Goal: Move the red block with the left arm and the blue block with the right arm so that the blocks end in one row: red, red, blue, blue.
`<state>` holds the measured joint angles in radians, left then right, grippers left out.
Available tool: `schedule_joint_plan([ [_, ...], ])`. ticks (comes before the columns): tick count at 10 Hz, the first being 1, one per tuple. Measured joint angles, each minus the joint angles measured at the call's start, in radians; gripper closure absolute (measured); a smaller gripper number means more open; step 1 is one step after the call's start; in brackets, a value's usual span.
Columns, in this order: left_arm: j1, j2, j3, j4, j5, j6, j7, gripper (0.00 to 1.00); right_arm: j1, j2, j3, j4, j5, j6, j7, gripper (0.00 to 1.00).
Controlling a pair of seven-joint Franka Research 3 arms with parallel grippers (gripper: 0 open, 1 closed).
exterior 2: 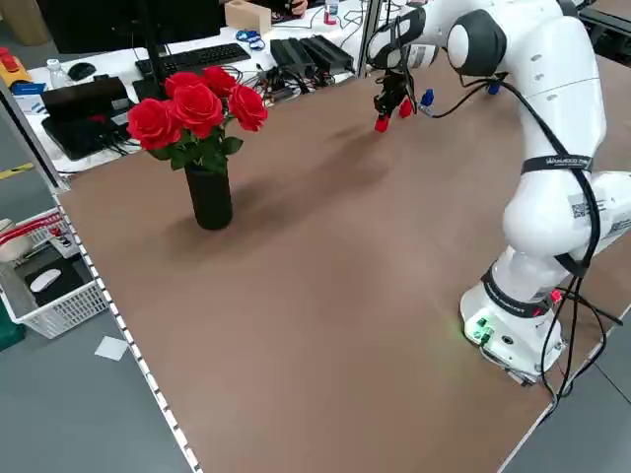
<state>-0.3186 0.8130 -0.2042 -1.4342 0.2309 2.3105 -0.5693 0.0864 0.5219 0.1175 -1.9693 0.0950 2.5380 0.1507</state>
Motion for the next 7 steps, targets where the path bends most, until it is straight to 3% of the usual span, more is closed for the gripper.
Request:
schedule_joint_plan([
  [4,-0.022,0.022,-0.001,0.036,0.000,0.000,0.005,0.70,0.007,0.037,0.064,0.053,-0.147,0.000,0.244,0.66],
  [7,-0.028,0.036,-0.001,0.060,0.000,0.000,0.005,0.70,0.014,0.073,0.093,0.105,-0.161,-0.001,0.314,0.66],
])
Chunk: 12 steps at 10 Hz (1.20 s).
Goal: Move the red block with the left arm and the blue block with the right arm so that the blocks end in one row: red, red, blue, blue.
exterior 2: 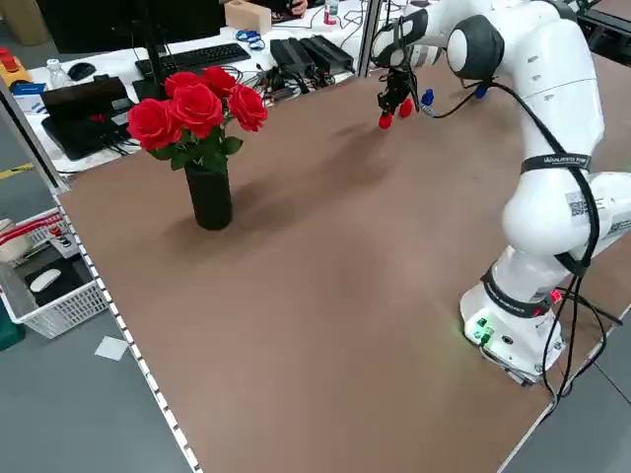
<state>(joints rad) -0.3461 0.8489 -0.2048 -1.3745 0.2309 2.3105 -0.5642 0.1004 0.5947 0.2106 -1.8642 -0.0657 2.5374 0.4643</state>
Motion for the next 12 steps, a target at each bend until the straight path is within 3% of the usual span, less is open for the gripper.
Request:
schedule_joint_plan([
  [3,0.001,0.000,0.001,0.005,0.000,0.000,0.000,0.68,0.005,0.044,0.021,0.071,-0.072,-0.018,0.114,0.66],
  [8,0.002,-0.002,0.000,0.024,0.000,0.000,-0.003,0.02,0.021,0.111,0.055,0.178,-0.115,-0.050,0.217,0.66],
  [10,0.006,-0.042,0.000,0.041,0.000,-0.026,-0.002,0.01,0.034,0.137,0.062,0.224,-0.137,-0.078,0.258,0.66],
  [12,0.013,-0.135,0.000,0.039,0.000,-0.128,0.016,0.01,0.039,0.160,0.080,0.262,-0.168,-0.102,0.305,0.66],
])
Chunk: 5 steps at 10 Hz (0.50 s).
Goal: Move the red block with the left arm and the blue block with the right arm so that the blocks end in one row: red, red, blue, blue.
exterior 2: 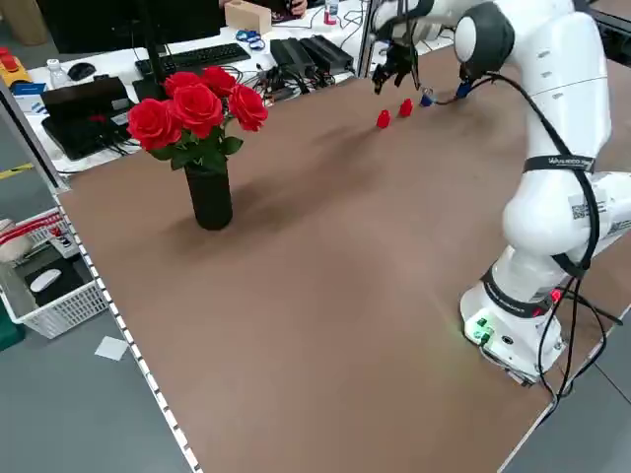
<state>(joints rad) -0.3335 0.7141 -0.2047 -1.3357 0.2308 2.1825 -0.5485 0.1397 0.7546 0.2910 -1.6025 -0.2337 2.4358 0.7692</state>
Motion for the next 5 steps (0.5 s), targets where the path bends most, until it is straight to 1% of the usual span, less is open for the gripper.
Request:
schedule_joint_plan([
  [1,0.007,-0.050,0.000,-0.013,0.000,-0.025,0.010,0.01,0.002,0.010,0.007,0.016,-0.006,-0.004,0.012,0.66],
  [3,0.029,-0.151,0.002,-0.071,-0.002,-0.065,0.032,0.01,0.015,0.029,0.012,0.045,-0.011,-0.005,0.022,0.66],
  [4,0.047,-0.200,0.002,-0.102,-0.018,-0.080,0.064,0.01,0.021,0.035,0.014,0.055,-0.018,-0.006,0.029,0.66],
  [5,0.069,-0.252,0.003,-0.134,-0.060,-0.100,0.113,0.01,0.027,0.041,0.014,0.064,-0.023,-0.006,0.032,0.66],
])
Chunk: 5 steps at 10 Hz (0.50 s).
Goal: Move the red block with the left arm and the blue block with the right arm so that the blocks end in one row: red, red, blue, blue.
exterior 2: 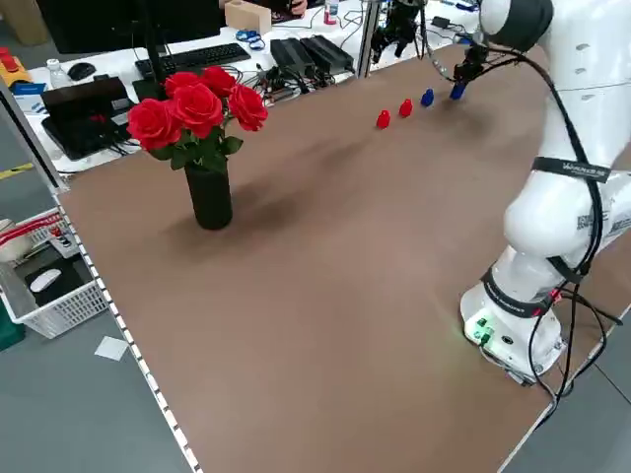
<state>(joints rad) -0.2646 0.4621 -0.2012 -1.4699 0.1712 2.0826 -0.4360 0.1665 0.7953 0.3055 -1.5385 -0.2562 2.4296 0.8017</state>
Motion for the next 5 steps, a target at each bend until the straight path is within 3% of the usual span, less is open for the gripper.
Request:
schedule_joint_plan([
  [5,0.111,-0.336,0.060,-0.210,-0.181,-0.061,0.287,0.01,0.019,0.041,0.003,0.064,-0.042,-0.040,0.039,0.61],
])
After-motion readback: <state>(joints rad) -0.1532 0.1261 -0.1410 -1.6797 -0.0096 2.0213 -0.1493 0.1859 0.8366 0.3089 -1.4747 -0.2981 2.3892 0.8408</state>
